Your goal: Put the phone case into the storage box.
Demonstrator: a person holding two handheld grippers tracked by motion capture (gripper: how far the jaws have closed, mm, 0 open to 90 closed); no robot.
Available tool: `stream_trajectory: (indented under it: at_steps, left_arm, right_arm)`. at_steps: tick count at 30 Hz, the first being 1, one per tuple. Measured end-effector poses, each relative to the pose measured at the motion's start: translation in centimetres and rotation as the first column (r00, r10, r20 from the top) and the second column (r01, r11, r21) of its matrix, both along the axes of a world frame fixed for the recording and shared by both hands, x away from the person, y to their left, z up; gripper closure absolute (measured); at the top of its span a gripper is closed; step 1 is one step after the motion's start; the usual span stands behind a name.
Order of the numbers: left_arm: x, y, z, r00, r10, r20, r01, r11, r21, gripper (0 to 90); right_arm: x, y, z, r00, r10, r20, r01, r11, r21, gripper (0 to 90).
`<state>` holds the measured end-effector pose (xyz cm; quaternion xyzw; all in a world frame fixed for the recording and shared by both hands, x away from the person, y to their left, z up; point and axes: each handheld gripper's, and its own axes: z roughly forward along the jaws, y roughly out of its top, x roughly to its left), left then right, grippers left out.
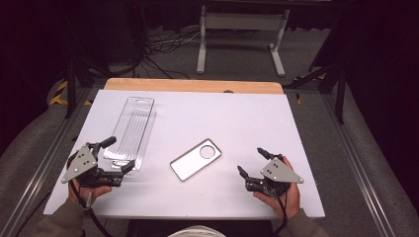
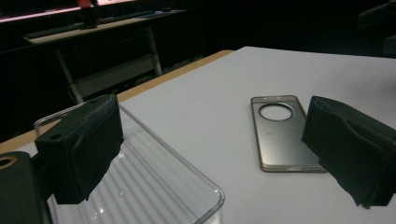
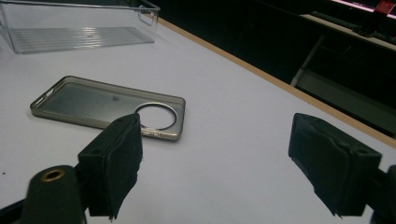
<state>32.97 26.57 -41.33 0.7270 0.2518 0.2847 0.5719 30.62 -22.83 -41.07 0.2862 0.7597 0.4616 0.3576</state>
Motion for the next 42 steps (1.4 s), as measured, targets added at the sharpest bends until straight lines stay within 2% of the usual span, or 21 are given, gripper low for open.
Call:
stream_trajectory:
  at_steps: [3, 6, 8, 11, 12, 14, 19, 22, 26, 30, 32, 33, 36, 38, 39, 40, 41, 42]
  left_arm:
    - [0.0, -0.4, -0.3, 0.9998, -0.007, -0.018, 0.008, 0.9997, 0.025, 5.2]
    - [-0.2, -1.0, -0.6, 0.9996, -0.025, -0.013, 0.026, 0.9985, 0.047, 5.4]
    - [-0.3, -1.2, -0.7, 0.9991, -0.039, -0.013, 0.040, 0.9983, 0.042, 5.5]
    - [-0.5, -1.5, -0.8, 0.9985, -0.054, -0.010, 0.054, 0.9968, 0.059, 5.6]
    - [-0.6, -1.6, -1.0, 0.9978, -0.063, -0.021, 0.064, 0.9961, 0.061, 5.6]
    - [-0.7, -1.6, -1.1, 0.9981, -0.058, -0.024, 0.059, 0.9961, 0.066, 5.5]
    - [-0.8, -1.3, -1.2, 0.9983, -0.045, -0.037, 0.047, 0.9973, 0.057, 5.2]
    - [-1.0, -1.3, -1.3, 0.9987, -0.040, -0.032, 0.042, 0.9969, 0.066, 5.0]
    - [-1.1, -1.2, -1.4, 0.9981, -0.041, -0.046, 0.044, 0.9964, 0.072, 4.8]
    - [-1.1, -1.3, -1.4, 0.9980, -0.039, -0.049, 0.043, 0.9958, 0.081, 4.7]
    - [-1.1, -1.3, -1.5, 0.9977, -0.042, -0.054, 0.046, 0.9958, 0.080, 4.7]
    - [-1.0, -1.3, -1.5, 0.9976, -0.046, -0.052, 0.050, 0.9951, 0.086, 4.7]
    - [-1.0, -1.4, -1.6, 0.9969, -0.045, -0.064, 0.050, 0.9955, 0.080, 4.7]
    - [-1.0, -1.4, -1.6, 0.9967, -0.045, -0.068, 0.050, 0.9955, 0.080, 4.8]
    - [-1.0, -1.4, -1.6, 0.9967, -0.045, -0.068, 0.050, 0.9955, 0.080, 4.8]
    - [-1.0, -1.4, -1.6, 0.9967, -0.047, -0.066, 0.052, 0.9947, 0.088, 4.8]
    - [-1.0, -1.4, -1.6, 0.9964, -0.048, -0.070, 0.054, 0.9947, 0.087, 4.8]
    - [-1.0, -1.5, -1.6, 0.9963, -0.050, -0.069, 0.057, 0.9943, 0.091, 4.8]
  right_arm:
    - [0.1, 0.1, -0.2, 0.9999, 0.008, -0.015, -0.008, 1.000, -0.010, 18.9]
    - [0.0, 0.2, -0.1, 0.9998, 0.013, -0.018, -0.013, 1.000, -0.012, 18.9]
    - [0.1, 0.3, -0.1, 0.9997, 0.014, -0.020, -0.014, 1.000, -0.011, 18.9]
    - [0.4, 0.5, -0.2, 0.9994, 0.014, -0.032, -0.015, 1.000, -0.013, 18.9]
    - [0.5, 0.6, -0.2, 0.9994, 0.012, -0.034, -0.012, 1.000, -0.018, 18.9]
    - [0.8, 0.7, -0.2, 0.9993, 0.011, -0.036, -0.012, 1.000, -0.020, 18.7]
    - [2.0, 1.4, -0.1, 0.9962, 0.034, -0.081, -0.037, 0.998, -0.043, 18.1]
    - [2.6, 1.7, 0.3, 0.9935, 0.046, -0.104, -0.052, 0.998, -0.048, 17.5]
    - [3.7, 2.2, 0.9, 0.9893, 0.054, -0.136, -0.064, 0.996, -0.069, 15.7]
    - [5.0, 3.1, 1.6, 0.9791, 0.053, -0.196, -0.068, 0.995, -0.072, 14.9]
    - [5.9, 3.7, 2.0, 0.9692, 0.064, -0.238, -0.088, 0.992, -0.091, 14.9]
    - [6.1, 3.8, 2.1, 0.9675, 0.065, -0.244, -0.091, 0.991, -0.097, 14.9]
    - [7.2, 4.5, 2.5, 0.9531, 0.074, -0.293, -0.110, 0.988, -0.109, 15.0]
    - [8.1, 5.1, 2.6, 0.9378, 0.070, -0.340, -0.117, 0.986, -0.119, 14.9]
    - [8.1, 5.1, 2.6, 0.9378, 0.070, -0.340, -0.117, 0.986, -0.119, 14.9]
    - [8.5, 5.4, 2.7, 0.9303, 0.072, -0.360, -0.121, 0.986, -0.116, 14.9]
    - [9.5, 6.0, 2.9, 0.9133, 0.069, -0.402, -0.126, 0.985, -0.117, 14.9]
    - [9.5, 6.0, 2.9, 0.9133, 0.069, -0.402, -0.126, 0.985, -0.117, 14.9]
